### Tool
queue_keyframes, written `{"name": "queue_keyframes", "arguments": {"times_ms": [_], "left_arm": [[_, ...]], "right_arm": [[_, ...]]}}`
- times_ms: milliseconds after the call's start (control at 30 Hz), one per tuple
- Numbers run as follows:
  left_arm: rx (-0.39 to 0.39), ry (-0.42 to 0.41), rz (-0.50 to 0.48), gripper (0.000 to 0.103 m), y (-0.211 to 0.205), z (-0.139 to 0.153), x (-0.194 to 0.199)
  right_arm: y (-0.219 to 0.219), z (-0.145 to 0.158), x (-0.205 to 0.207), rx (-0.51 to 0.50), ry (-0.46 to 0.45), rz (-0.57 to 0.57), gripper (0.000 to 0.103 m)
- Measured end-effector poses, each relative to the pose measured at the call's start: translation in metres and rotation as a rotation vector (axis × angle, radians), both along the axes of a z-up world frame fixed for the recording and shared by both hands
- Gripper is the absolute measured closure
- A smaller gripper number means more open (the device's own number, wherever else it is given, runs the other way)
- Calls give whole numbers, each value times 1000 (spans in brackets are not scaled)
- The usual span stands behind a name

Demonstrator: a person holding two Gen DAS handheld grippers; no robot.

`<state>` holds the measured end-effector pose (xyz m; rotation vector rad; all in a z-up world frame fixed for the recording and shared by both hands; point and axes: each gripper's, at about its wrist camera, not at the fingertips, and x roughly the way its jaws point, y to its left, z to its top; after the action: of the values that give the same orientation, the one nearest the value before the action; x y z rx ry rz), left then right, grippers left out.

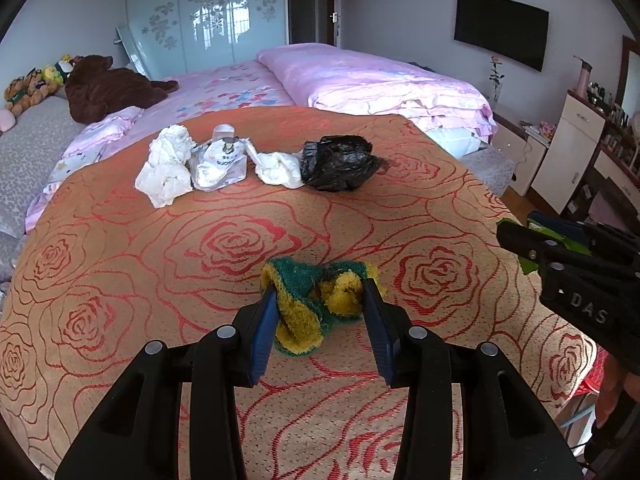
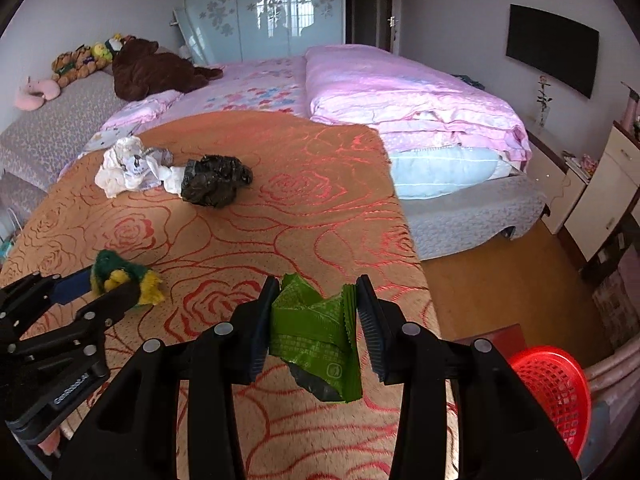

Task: Collect trash
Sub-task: 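Carry the sponge and green packet with both grippers over the red wastebasket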

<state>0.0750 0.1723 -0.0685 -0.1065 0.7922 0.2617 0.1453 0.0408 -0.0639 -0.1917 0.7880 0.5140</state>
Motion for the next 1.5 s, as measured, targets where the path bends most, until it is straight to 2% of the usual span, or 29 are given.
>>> {"name": "queue_keyframes", "arguments": {"times_ms": [533, 1133, 1500], "left_arm": [[7, -34, -89, 63, -37, 19, 10], [-10, -70, -285, 63, -109, 42, 36], [-12, -68, -427, 63, -163, 43, 40]], "right_arm": [[-52, 20, -10, 30, -33, -87, 64], [-153, 28, -6, 39, -38, -290, 64], [-211, 18, -14, 48, -15, -406, 64]]}}
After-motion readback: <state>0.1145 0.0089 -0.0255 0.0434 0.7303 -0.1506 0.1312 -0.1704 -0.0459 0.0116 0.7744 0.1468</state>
